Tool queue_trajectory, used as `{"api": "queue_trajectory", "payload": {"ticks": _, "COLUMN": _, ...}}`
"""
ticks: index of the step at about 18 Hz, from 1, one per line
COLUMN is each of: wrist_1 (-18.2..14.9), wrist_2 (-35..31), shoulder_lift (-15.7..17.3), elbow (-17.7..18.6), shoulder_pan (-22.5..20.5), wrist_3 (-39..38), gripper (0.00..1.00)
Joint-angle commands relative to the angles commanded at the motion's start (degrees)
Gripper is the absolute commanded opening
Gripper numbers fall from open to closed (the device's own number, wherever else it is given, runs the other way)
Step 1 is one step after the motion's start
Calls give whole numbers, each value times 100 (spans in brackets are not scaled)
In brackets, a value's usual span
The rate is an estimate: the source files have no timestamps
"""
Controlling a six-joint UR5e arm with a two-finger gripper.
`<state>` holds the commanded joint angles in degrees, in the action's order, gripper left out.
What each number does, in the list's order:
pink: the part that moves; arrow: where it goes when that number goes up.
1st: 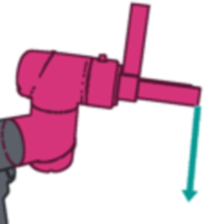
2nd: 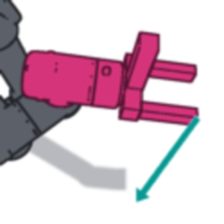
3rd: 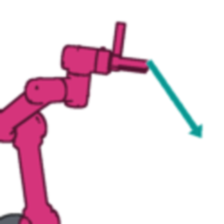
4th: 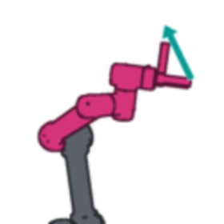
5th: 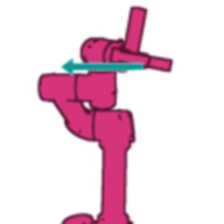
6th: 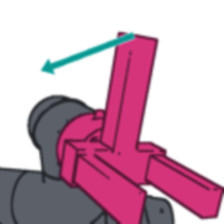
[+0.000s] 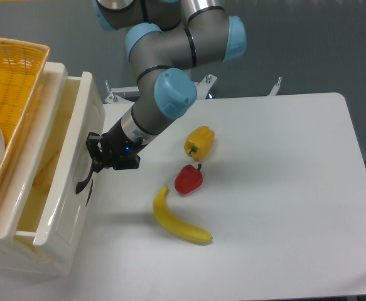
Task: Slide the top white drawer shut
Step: 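Push the drawer front with the gripper into the cabinet until closed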
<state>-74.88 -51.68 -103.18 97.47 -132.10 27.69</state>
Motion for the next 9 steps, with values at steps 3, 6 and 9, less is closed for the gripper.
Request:
{"api": "queue_trajectory", "payload": {"ticks": 3, "wrist_1": 0, "wrist_2": 0, "shoulder_lift": 0, "elbow": 0, "shoulder_pan": 18, "wrist_3": -9, "gripper": 3}}
{"api": "queue_trajectory", "payload": {"ticks": 6, "wrist_1": 122, "wrist_2": 0, "shoulder_lift": -9, "elbow": -9, "shoulder_pan": 132, "wrist_3": -96, "gripper": 3}}
{"api": "queue_trajectory", "payload": {"ticks": 9, "wrist_1": 351, "wrist_2": 0, "shoulder_lift": -53, "elbow": -9, "shoulder_pan": 255, "wrist_3": -246, "gripper": 3}}
